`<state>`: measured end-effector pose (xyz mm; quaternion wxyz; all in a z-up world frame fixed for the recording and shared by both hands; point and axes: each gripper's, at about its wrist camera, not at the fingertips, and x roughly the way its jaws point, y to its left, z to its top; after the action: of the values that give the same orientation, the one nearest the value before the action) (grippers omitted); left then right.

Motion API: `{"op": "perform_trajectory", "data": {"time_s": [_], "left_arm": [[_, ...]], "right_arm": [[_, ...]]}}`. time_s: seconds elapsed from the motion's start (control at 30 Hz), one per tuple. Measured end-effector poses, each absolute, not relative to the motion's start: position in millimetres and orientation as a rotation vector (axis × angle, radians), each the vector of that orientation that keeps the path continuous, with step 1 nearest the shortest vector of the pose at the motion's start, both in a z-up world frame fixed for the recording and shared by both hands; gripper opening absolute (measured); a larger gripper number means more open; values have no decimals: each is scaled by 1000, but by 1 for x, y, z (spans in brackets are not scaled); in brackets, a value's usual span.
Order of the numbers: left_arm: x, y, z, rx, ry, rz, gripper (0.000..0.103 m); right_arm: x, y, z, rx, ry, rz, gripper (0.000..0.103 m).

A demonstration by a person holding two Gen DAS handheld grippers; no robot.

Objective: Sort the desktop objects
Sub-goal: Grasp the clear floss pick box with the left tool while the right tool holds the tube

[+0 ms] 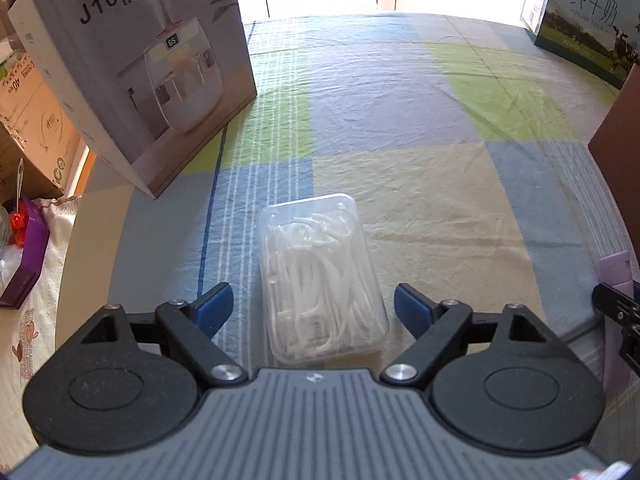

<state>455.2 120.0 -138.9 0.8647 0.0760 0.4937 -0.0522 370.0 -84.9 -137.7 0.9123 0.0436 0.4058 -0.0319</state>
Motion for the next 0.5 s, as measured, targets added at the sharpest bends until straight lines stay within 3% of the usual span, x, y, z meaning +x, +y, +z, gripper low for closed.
{"op": "perform_trajectory", "data": {"time_s": [0.03, 0.13, 0.5], "left_arm": [[456, 121, -139, 147, 1029, -116, 78], [455, 124, -137, 111, 1023, -143, 55], [409, 126, -134, 116, 1046, -158, 53]], "right_arm": [[370, -85, -138, 85, 839, -62, 30], [371, -83, -138, 52, 842, -44, 30], [367, -81, -140, -26, 863, 31, 29]]}}
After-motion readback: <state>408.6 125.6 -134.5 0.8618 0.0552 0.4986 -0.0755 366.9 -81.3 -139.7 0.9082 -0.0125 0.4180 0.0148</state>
